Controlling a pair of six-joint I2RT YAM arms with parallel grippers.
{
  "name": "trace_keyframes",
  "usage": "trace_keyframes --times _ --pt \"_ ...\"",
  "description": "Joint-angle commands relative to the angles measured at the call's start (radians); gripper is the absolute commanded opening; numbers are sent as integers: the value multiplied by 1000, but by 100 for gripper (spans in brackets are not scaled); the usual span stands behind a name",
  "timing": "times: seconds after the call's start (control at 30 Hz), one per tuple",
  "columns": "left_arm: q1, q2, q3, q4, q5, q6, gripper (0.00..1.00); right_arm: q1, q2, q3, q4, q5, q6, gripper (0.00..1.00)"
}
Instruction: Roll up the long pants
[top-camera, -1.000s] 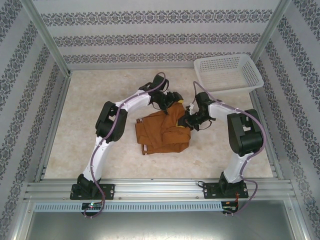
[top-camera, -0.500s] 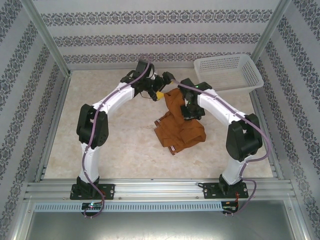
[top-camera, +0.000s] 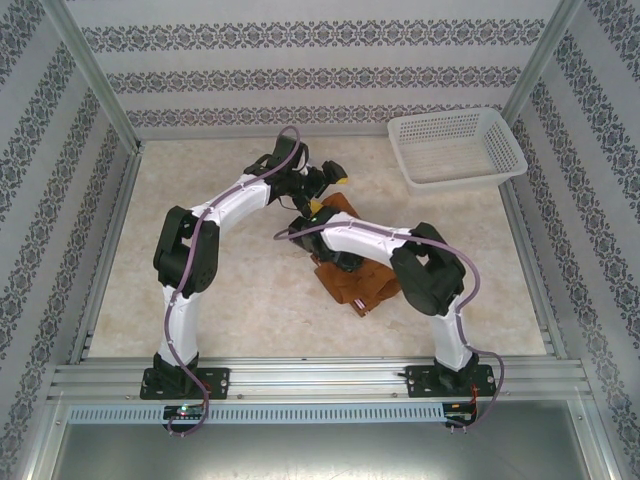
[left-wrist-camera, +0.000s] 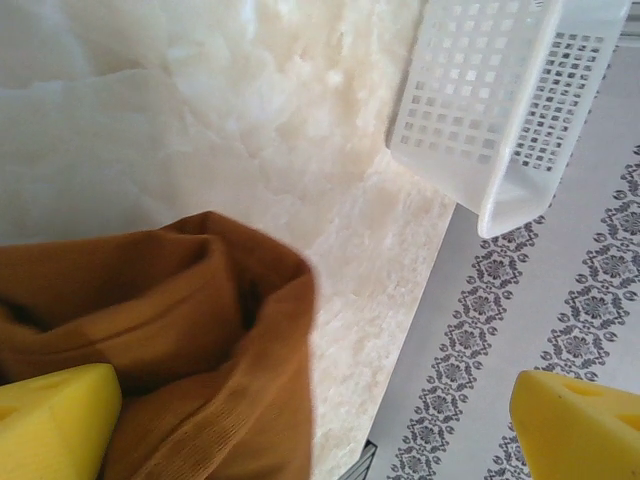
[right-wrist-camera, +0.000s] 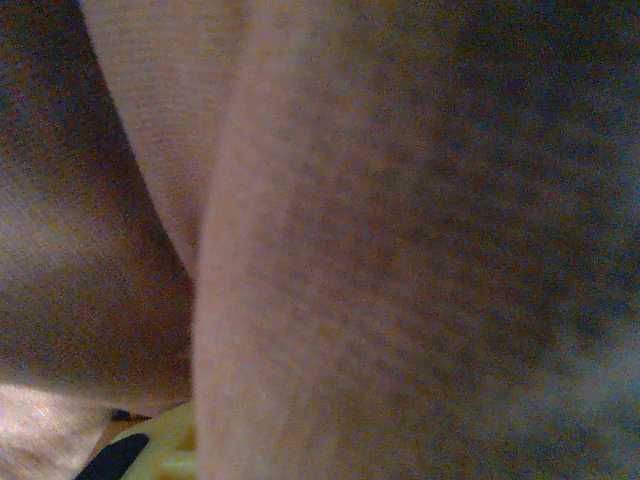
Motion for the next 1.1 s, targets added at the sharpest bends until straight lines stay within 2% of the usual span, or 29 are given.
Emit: trace_keyframes --times 0.0,0.27,0.5,0.57,0.6,0.67,0.73,0.83,1.07 --pt "6 -17 1 63 29 -14 100 50 86 -24 -29 35 -1 0" --pt "5 -19 -4 85 27 -43 100 129 133 -127 81 27 22 0" --pt "-14 10 -10 138 46 -95 99 179 124 -183 225 -238 106 0" --pt "-24 13 -16 152 53 -101 88 179 126 -173 244 -318 115 0" --pt "-30 12 -24 167 53 -107 75 177 123 -172 261 -359 119 0" --pt "-54 13 -41 190 58 -118 31 173 120 -177 311 -468 124 0" --pt "-80 19 -46 181 67 -118 1 169 123 -184 359 -565 134 0" --pt "-113 24 -68 182 77 -118 0 171 131 -187 398 -624 148 0" --pt "-220 40 -133 202 96 -144 0 178 165 -175 384 -603 138 0"
